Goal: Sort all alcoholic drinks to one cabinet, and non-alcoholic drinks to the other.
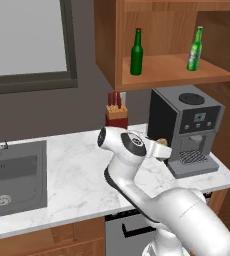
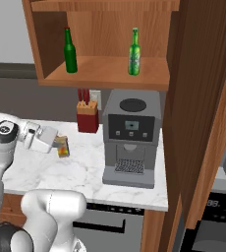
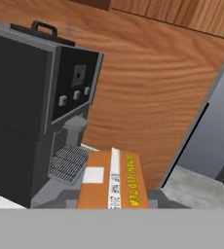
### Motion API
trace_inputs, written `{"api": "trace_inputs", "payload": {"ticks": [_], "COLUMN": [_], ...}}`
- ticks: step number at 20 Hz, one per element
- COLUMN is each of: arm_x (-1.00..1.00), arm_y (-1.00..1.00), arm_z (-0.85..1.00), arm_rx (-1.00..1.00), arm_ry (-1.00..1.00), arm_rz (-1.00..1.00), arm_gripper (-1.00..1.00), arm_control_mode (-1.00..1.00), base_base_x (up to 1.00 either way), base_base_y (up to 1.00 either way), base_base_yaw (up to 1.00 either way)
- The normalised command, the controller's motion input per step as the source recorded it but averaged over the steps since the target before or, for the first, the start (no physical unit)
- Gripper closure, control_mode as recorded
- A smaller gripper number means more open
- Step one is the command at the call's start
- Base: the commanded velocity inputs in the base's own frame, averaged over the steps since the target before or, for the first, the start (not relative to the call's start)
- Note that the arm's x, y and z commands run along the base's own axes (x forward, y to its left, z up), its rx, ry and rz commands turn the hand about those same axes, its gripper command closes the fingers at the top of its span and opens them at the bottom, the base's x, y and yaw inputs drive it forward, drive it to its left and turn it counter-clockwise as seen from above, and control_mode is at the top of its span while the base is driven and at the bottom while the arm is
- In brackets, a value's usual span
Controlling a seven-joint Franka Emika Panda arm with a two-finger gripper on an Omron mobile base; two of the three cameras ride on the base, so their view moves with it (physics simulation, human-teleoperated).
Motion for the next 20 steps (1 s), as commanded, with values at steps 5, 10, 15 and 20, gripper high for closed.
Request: {"api": "trace_inputs", "payload": {"ticks": [5, 10, 15, 20], "arm_x": [-0.47, -0.57, -0.52, -0.28], "arm_y": [0.00, 0.00, 0.00, 0.00], "arm_z": [0.73, 0.61, 0.43, 0.42], "arm_rx": [0.00, 0.02, 0.12, 0.21], "arm_ry": [0.03, 0.04, 0.12, 0.18], "arm_rz": [0.18, 0.20, 0.19, 0.20], "arm_gripper": [1.00, 1.00, 1.00, 1.00], "arm_control_mode": [-1.00, -1.00, -1.00, -1.00], "base_base_x": [0.00, 0.00, 0.00, 0.00], "base_base_y": [0.00, 0.00, 0.00, 0.00], "base_base_yaw": [0.00, 0.00, 0.00, 0.00]}}
